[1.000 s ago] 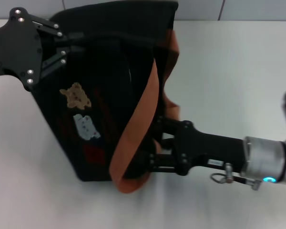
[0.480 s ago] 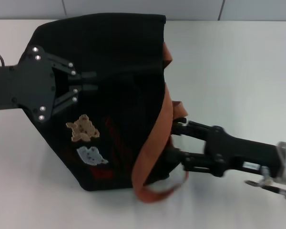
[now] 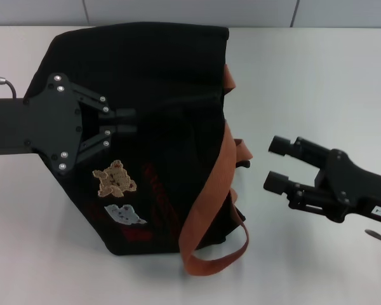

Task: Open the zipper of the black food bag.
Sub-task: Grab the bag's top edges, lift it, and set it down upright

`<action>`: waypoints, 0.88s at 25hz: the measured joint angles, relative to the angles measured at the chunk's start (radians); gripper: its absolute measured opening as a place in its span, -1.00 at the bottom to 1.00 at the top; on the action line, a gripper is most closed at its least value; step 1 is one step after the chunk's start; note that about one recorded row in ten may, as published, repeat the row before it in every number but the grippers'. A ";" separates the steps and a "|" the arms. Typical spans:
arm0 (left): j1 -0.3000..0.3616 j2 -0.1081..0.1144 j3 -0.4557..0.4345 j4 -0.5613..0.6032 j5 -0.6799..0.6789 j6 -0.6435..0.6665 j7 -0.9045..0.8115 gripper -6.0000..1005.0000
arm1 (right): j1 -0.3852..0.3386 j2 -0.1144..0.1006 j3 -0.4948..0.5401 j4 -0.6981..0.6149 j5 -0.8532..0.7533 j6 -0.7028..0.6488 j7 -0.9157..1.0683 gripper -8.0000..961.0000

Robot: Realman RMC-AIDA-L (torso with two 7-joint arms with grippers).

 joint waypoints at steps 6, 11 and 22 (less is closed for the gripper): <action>0.000 0.002 0.000 0.011 -0.002 0.010 -0.003 -0.80 | -0.001 0.003 0.001 0.039 0.123 -0.015 -0.130 0.66; -0.008 0.003 0.000 0.044 0.002 0.018 -0.030 -0.80 | 0.021 0.007 0.000 0.128 0.171 0.015 -0.290 0.54; -0.022 0.002 0.005 0.045 0.004 0.019 -0.041 -0.80 | 0.064 0.011 0.000 0.285 0.171 0.086 -0.599 0.14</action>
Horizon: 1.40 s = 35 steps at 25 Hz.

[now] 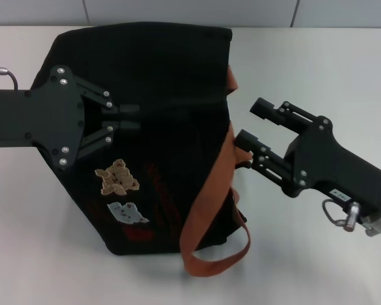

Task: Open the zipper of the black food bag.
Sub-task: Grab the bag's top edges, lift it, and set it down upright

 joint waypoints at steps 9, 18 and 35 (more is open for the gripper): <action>0.000 0.000 0.007 -0.006 0.000 0.001 0.001 -0.81 | -0.016 -0.004 0.047 -0.004 0.002 -0.022 -0.027 0.14; -0.001 0.000 0.008 -0.007 0.000 0.006 0.000 -0.81 | -0.003 -0.002 0.065 0.001 -0.003 0.020 -0.095 0.14; -0.013 -0.002 0.020 -0.035 -0.006 0.014 0.007 -0.81 | 0.011 0.002 0.058 0.118 -0.045 0.050 -0.395 0.14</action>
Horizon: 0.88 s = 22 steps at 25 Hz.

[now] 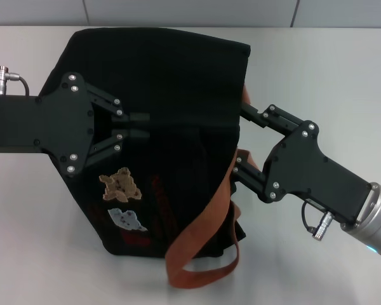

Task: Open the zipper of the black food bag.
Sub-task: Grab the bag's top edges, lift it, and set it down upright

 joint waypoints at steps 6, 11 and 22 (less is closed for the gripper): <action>0.001 0.000 0.001 -0.013 0.000 -0.003 0.003 -0.81 | 0.016 0.000 -0.001 0.013 -0.001 0.000 -0.006 0.14; 0.003 0.000 0.002 -0.023 0.004 -0.003 0.009 -0.81 | 0.023 0.000 0.004 0.024 -0.001 0.008 0.001 -0.18; 0.016 -0.002 0.002 -0.025 -0.004 0.006 0.043 -0.81 | 0.031 0.000 0.008 0.052 -0.002 0.042 0.003 -0.56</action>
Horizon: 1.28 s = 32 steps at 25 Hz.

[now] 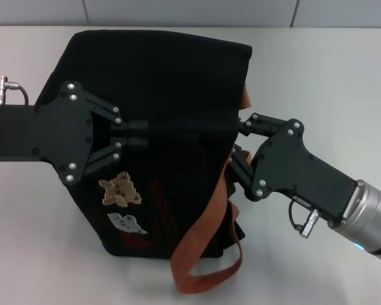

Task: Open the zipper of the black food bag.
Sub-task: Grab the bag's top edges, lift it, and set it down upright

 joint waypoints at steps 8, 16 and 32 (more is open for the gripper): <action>0.000 0.001 0.000 -0.007 0.000 0.001 0.010 -0.81 | 0.008 0.000 -0.001 0.014 0.000 0.011 0.002 -0.62; 0.000 0.001 0.000 -0.016 0.000 0.001 0.017 -0.81 | 0.009 0.000 0.000 0.017 0.001 0.012 0.002 -0.68; -0.006 0.002 0.000 -0.023 0.000 -0.004 0.025 -0.81 | -0.010 0.000 0.036 0.025 0.009 0.041 0.004 -0.88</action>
